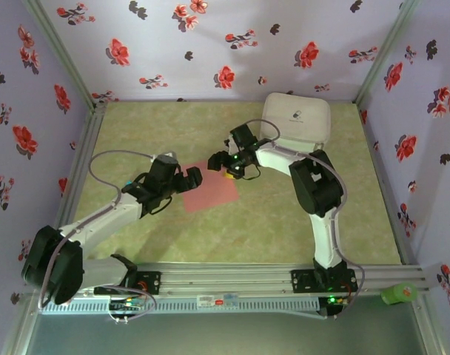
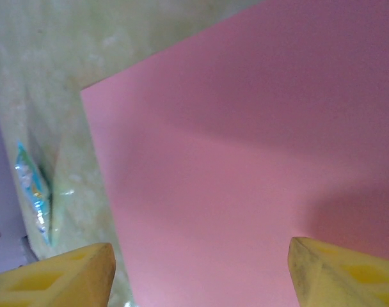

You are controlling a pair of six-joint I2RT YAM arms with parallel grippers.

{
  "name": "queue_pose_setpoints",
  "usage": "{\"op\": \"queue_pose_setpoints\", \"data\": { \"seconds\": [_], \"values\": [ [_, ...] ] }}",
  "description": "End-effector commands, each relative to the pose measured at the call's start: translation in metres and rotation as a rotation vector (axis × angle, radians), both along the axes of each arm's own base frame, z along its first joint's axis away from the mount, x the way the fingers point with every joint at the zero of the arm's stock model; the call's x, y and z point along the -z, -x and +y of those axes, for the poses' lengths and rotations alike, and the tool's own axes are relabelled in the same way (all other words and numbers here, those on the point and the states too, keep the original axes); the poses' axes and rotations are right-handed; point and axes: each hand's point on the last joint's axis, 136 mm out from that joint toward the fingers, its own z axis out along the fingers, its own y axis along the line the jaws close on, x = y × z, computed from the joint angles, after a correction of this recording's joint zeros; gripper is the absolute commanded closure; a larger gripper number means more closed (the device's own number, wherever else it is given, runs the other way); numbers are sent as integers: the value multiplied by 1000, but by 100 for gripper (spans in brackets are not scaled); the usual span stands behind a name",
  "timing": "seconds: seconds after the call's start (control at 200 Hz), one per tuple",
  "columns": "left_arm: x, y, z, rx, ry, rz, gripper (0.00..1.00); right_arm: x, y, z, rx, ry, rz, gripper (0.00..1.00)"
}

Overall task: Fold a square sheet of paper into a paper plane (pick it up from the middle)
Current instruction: Move the square sheet of paper to the center of the table.

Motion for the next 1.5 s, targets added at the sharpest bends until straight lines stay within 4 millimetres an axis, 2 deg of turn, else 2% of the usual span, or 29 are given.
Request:
{"op": "queue_pose_setpoints", "data": {
  "seconds": [0.0, 0.23, 0.425, 0.52, 0.645, 0.705, 0.75, 0.84, 0.9, 0.95, 1.06, 1.24, 1.33, 1.43, 1.495],
  "values": [
    [-5, 0, 11, -15, -60, 1, 0, 20, 10, -16, 23, 127, 58, 28],
    [-9, -4, 7, -5, -41, -19, 0, 32, 31, -36, 175, 154, 151, 27],
    [-9, -4, -10, 61, 5, 0, 0, 41, 68, -60, 261, 199, 198, 27],
    [-9, -2, -30, 164, 54, -5, 11, 39, 83, -65, 291, 173, 234, 27],
    [1, 3, -41, 181, 77, 46, 12, 40, 97, -77, 380, 170, 233, 27],
    [4, 6, -45, 193, 76, 62, 12, 37, 98, -76, 396, 130, 231, 26],
    [7, 6, -48, 190, 77, 79, 13, 31, 97, -67, 392, 59, 250, 25],
    [13, 8, -51, 179, 37, 133, 16, 7, 88, -43, 377, -131, 250, 25],
    [17, 10, -52, 175, -37, 172, 16, -9, 82, -41, 375, -165, 216, 26],
    [18, 10, -56, 173, -81, 201, 17, -13, 79, -51, 386, -121, 183, 25],
    [27, 15, -61, 136, -148, 280, 18, -14, 74, -93, 469, 19, 124, 24],
    [40, 21, -84, 148, -184, 345, 17, -27, 64, -143, 567, 33, 51, 23],
    [50, 22, -92, 165, -233, 392, 15, -37, 60, -151, 559, 23, -6, 21],
    [58, 23, -97, 184, -309, 443, 14, -56, 57, -150, 525, -25, -99, 18],
    [61, 22, -97, 172, -349, 462, 13, -62, 58, -150, 518, -40, -131, 17]
  ]
}}
